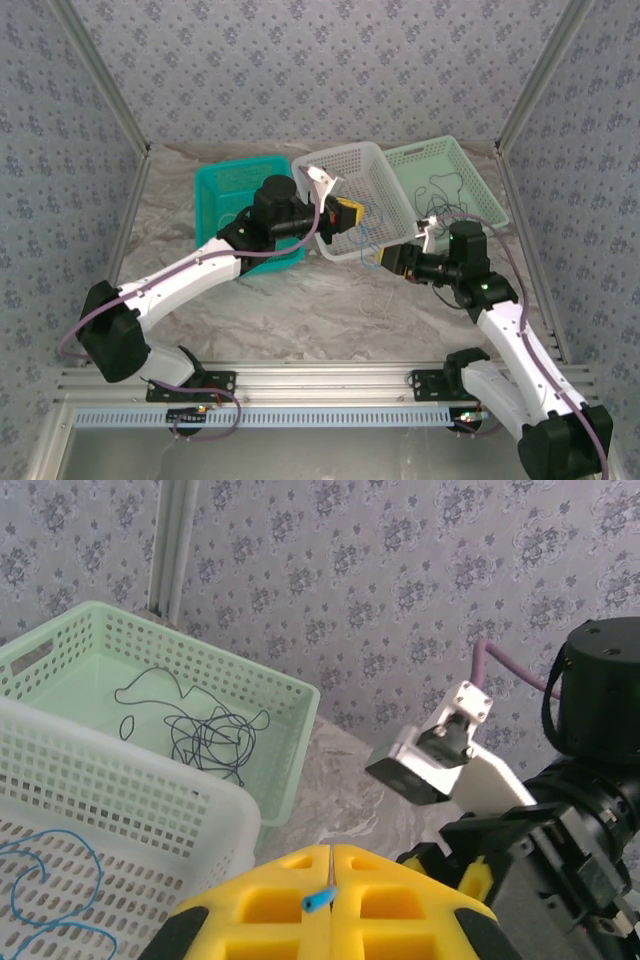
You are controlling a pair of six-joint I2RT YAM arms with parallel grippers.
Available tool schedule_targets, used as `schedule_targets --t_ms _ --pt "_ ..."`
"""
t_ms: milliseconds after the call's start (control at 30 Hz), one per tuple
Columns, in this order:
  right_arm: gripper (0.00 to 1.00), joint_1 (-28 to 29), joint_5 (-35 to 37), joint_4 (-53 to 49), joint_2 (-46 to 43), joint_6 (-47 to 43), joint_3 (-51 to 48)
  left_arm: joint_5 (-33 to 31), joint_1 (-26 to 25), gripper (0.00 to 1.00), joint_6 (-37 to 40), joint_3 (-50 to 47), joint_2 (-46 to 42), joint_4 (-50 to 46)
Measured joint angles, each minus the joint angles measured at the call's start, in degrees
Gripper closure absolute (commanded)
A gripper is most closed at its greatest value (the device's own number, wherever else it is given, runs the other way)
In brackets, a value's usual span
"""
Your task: Untangle the cables
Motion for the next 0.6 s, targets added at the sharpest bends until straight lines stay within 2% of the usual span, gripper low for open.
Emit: schedule_targets --t_ms 167,367,600 --pt "1.0 2.4 0.9 -0.3 1.8 -1.3 0.3 0.0 0.0 1.0 -0.1 0.0 0.0 1.3" --pt "1.0 4.3 7.6 -9.0 2.1 -7.0 1.6 -4.0 1.0 1.0 0.5 0.0 -1.3 -0.5" --pt "1.0 6.5 18.4 -19.8 4.0 -12.7 1.6 -10.1 7.0 1.0 0.3 0.8 -5.2 -2.4"
